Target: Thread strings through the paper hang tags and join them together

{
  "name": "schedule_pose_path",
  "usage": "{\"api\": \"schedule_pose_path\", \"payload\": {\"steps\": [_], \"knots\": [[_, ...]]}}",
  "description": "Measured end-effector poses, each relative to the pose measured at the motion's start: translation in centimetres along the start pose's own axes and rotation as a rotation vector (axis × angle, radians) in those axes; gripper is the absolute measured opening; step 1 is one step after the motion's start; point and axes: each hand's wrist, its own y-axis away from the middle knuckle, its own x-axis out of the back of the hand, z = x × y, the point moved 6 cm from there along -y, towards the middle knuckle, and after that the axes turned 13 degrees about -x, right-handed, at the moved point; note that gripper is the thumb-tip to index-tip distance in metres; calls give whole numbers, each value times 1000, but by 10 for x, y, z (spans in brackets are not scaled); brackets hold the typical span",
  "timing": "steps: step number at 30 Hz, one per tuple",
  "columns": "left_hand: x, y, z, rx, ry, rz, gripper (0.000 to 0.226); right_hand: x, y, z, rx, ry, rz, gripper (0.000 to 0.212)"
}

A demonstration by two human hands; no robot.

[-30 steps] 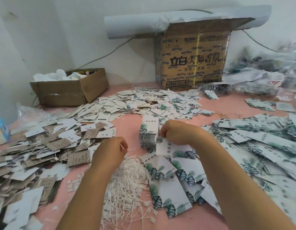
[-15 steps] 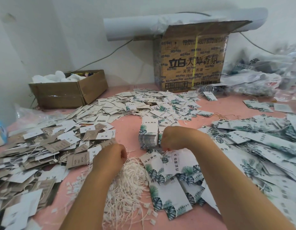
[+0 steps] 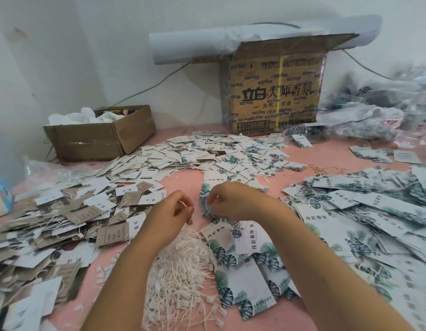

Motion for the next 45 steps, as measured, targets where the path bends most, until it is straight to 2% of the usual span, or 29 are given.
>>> {"api": "schedule_pose_path", "payload": {"steps": [3,7,16,21,26,29,31,33,37,43,45], "knots": [[5,-1,10,-38,116,49,13,-6,-1,-8,68,-29,5,29],[10,-2,22,-85,182,74,12,-11,-1,-14,120,-137,11,22],[11,-1,24,-95,187,37,13,5,-7,9,35,-275,16,21],[9,0,19,-47,165,-12,14,27,-8,31,4,-411,170,26],[14,0,11,-19,123,15,16,34,-14,65,-243,-770,463,21],[13,-1,10,-13,127,23,16,33,-13,68,-209,-944,475,26],[9,-1,10,-14,125,11,16,30,-15,62,-155,-831,447,28],[4,-1,11,-14,112,-28,16,20,-19,52,-120,-573,395,35],[-6,1,12,1,121,-128,14,-10,-30,50,-175,-125,298,56],[-13,2,13,6,91,-195,27,-5,-23,38,-44,26,451,28],[-15,1,13,4,82,-201,26,-2,-22,35,-28,50,464,25]]}}
